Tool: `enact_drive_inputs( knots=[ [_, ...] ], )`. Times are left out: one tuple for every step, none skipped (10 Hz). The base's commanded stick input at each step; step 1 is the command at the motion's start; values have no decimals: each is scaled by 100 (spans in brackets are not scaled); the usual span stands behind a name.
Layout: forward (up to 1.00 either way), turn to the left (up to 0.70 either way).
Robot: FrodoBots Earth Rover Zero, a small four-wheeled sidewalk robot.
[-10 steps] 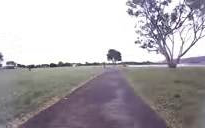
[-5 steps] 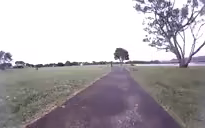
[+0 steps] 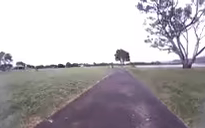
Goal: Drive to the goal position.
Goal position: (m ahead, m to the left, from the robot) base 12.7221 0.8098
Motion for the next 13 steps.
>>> enact_drive_inputs(
  knots=[
    [50,-25],
    [50,-25],
    [50,-25],
    [50,-25],
    [50,-25],
    [50,-25],
    [50,-25],
    [50,-25],
    [50,-25],
    [50,-25],
    [50,-25],
    [50,-25],
    [50,-25]
  ],
)
